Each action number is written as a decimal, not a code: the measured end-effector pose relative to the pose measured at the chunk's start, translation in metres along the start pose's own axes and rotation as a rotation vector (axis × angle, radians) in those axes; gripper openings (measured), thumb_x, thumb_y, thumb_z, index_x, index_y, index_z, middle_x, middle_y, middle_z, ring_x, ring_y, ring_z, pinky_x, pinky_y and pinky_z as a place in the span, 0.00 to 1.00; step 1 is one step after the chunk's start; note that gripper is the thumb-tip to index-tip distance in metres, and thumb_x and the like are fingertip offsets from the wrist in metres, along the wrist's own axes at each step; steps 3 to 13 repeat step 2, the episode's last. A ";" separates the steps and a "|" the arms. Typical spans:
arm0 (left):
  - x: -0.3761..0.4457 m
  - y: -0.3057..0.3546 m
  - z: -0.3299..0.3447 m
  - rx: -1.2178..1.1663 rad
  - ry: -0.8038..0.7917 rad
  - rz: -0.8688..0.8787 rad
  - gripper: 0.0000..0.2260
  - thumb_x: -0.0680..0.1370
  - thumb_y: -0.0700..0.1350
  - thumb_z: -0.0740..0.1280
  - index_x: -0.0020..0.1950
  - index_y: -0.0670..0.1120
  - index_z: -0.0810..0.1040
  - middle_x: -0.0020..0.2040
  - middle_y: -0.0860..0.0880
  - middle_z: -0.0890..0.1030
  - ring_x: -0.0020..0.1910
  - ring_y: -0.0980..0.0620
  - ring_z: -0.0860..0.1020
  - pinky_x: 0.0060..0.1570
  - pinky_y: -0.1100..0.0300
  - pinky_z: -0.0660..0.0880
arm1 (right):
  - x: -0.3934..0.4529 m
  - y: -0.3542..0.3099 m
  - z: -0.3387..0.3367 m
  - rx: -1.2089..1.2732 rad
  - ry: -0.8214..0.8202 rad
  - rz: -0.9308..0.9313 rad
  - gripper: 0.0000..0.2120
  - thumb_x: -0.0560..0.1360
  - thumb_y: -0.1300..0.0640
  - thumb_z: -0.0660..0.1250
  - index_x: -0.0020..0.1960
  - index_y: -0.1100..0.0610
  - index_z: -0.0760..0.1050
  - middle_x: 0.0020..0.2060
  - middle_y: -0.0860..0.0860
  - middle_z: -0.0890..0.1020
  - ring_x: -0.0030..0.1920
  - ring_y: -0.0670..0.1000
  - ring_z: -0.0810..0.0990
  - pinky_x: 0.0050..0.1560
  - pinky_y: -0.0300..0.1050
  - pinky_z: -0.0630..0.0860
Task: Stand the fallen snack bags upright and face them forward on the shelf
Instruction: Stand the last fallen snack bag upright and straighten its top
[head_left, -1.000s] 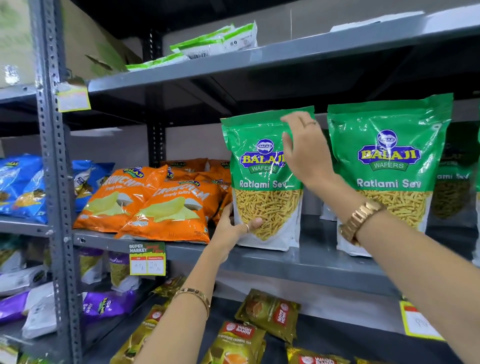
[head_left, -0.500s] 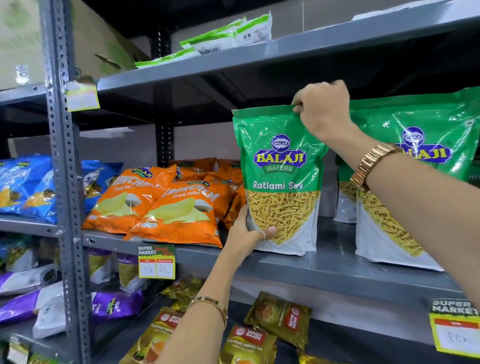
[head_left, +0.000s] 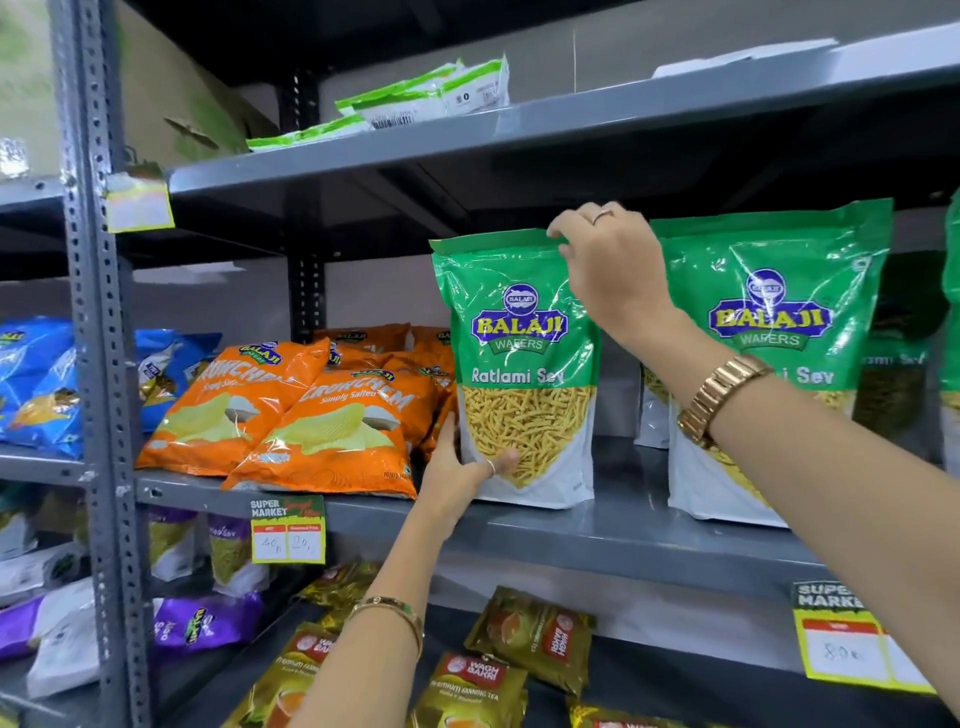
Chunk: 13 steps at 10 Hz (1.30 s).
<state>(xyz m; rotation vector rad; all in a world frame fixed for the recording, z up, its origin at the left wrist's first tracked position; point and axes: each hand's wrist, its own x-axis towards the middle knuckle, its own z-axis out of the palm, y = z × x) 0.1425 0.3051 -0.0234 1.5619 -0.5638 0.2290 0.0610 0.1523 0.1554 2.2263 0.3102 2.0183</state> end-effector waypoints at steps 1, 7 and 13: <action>-0.007 0.004 0.004 0.045 0.085 0.027 0.48 0.62 0.57 0.74 0.76 0.50 0.53 0.75 0.48 0.63 0.73 0.47 0.62 0.73 0.47 0.59 | -0.025 0.001 -0.016 0.021 0.063 -0.013 0.10 0.69 0.71 0.65 0.48 0.64 0.80 0.40 0.61 0.84 0.41 0.61 0.81 0.42 0.50 0.76; -0.016 0.007 0.010 0.098 0.209 0.089 0.47 0.65 0.58 0.72 0.76 0.49 0.48 0.77 0.48 0.56 0.75 0.48 0.56 0.73 0.49 0.56 | -0.053 0.003 -0.026 -0.034 0.171 -0.051 0.07 0.67 0.70 0.69 0.43 0.64 0.81 0.36 0.59 0.85 0.36 0.59 0.82 0.39 0.48 0.78; -0.016 0.007 0.010 0.098 0.209 0.089 0.47 0.65 0.58 0.72 0.76 0.49 0.48 0.77 0.48 0.56 0.75 0.48 0.56 0.73 0.49 0.56 | -0.053 0.003 -0.026 -0.034 0.171 -0.051 0.07 0.67 0.70 0.69 0.43 0.64 0.81 0.36 0.59 0.85 0.36 0.59 0.82 0.39 0.48 0.78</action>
